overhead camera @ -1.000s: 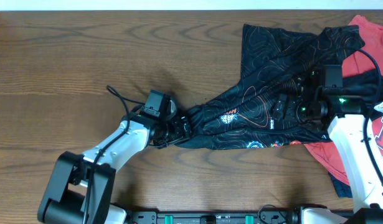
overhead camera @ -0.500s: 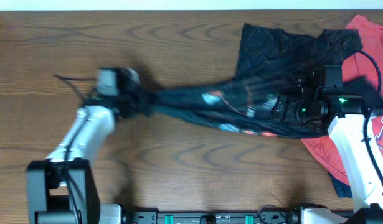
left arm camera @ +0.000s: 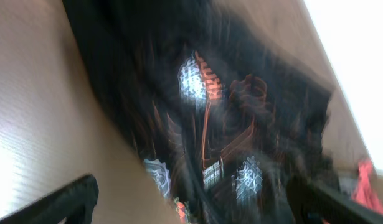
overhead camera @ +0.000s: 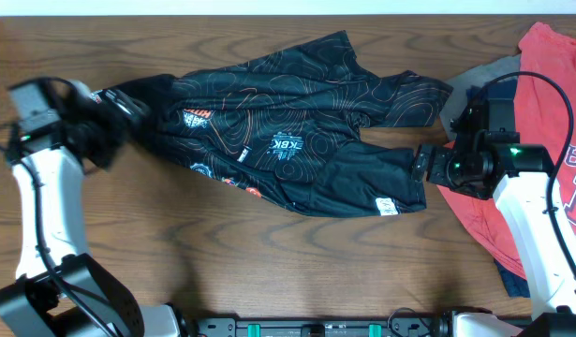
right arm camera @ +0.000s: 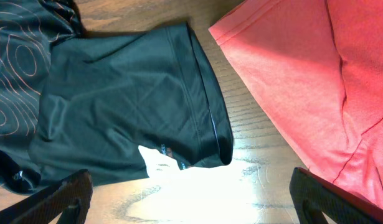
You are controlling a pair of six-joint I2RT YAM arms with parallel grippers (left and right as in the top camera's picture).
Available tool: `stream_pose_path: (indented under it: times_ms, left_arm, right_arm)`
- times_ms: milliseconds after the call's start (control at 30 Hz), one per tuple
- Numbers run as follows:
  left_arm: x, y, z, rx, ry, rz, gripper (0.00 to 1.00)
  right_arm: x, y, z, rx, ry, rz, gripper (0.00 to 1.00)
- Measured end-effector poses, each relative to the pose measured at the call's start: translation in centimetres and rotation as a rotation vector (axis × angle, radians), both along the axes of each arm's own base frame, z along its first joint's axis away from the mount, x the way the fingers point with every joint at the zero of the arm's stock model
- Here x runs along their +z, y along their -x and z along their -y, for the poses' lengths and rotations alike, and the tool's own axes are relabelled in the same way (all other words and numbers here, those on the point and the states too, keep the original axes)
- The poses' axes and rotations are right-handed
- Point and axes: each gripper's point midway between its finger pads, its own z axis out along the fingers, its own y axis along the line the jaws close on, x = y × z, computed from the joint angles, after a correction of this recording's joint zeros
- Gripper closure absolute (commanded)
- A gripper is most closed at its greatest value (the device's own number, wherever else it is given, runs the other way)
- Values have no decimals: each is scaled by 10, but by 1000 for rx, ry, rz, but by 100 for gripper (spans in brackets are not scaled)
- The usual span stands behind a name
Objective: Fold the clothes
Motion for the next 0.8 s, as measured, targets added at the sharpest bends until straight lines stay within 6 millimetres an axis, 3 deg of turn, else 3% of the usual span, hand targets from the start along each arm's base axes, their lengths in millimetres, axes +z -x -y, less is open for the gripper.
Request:
stream_pose_path:
  times_ms: [167,500,633,800]
  left_arm:
    - [-30,38,83,-201,89,-173,2]
    - [-90,88,225,-518,122,-196,1]
    - [-103,102,260,-541,148,-173,2]
    - [-112,114,282,-525,92,-186,14]
  right_arm:
    - [0,0,0,-1,2,0,1]
    - [-1,4,0,-1,2,-16,1]
    - [-1,5,0,-1,2,-21,1]
    - [-2,6,0,-1,2,-25,1]
